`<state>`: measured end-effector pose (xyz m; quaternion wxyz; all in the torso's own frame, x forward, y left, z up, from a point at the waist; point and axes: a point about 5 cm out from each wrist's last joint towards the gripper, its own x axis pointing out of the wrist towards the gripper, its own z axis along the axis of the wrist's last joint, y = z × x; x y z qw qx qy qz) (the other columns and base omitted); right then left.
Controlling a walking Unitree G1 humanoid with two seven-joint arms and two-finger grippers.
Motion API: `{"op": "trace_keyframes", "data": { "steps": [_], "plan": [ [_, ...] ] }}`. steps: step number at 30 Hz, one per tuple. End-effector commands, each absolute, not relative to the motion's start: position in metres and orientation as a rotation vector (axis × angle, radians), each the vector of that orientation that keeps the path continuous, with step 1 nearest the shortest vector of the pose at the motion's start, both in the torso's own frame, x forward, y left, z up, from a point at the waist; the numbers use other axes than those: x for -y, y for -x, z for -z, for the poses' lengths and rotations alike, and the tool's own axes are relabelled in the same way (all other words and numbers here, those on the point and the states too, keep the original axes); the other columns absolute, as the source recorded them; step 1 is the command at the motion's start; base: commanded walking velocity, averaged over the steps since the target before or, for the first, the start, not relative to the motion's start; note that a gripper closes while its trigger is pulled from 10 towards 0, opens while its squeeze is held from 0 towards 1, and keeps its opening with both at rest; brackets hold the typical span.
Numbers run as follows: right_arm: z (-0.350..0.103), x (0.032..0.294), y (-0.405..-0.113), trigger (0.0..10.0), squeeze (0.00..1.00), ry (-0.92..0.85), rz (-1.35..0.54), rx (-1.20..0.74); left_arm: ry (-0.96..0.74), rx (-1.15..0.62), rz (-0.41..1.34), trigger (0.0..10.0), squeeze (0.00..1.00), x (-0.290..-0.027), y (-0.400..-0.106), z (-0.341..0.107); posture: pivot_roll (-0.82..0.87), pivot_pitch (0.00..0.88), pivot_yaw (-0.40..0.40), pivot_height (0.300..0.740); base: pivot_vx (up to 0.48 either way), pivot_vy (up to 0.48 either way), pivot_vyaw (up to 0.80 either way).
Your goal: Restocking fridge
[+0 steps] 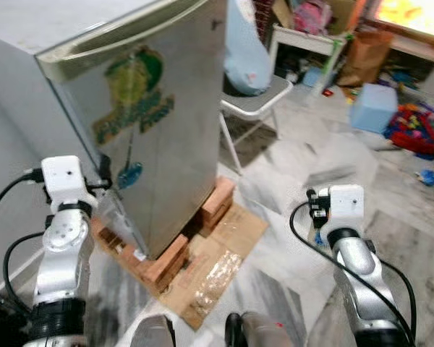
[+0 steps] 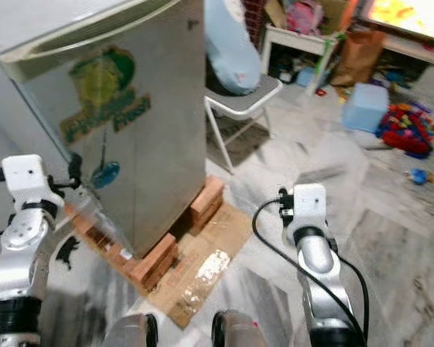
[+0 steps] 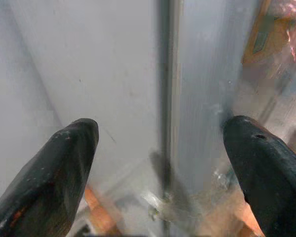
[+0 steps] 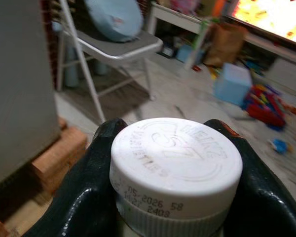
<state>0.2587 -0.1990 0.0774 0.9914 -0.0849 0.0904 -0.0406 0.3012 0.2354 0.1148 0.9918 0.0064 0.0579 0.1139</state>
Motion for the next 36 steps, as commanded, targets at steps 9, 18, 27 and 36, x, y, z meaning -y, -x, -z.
{"op": "trace_keyframes", "data": {
  "steps": [9, 18, 27, 36],
  "plan": [
    [-0.092, 0.198, -0.265, 10.0, 0.0, 0.196, 0.086, -0.133, -0.052, -0.3, 0.482, 10.0, 0.0, -0.13, -0.287, -0.083, 0.04, 0.085, -0.047, 0.74, 0.0, 0.0, 0.0],
    [-0.09, 0.203, -0.263, 10.0, 0.0, 0.187, 0.12, -0.145, -0.023, -0.263, 0.554, 10.0, 0.0, -0.111, -0.282, -0.087, 0.04, 0.076, -0.042, 0.74, 0.0, 0.0, 0.0],
    [-0.09, 0.2, -0.267, 10.0, 0.0, 0.182, 0.125, -0.147, 0.044, -0.278, 0.71, 10.0, 0.0, -0.1, -0.267, -0.092, 0.04, 0.087, -0.041, 0.74, 0.0, 0.0, 0.0],
    [-0.089, 0.205, -0.267, 10.0, 0.0, 0.186, 0.169, -0.157, 0.011, -0.341, 1.019, 10.0, 0.0, -0.067, -0.237, -0.094, 0.04, 0.08, -0.037, 0.74, 0.0, 0.0, 0.0]
  ]
}}
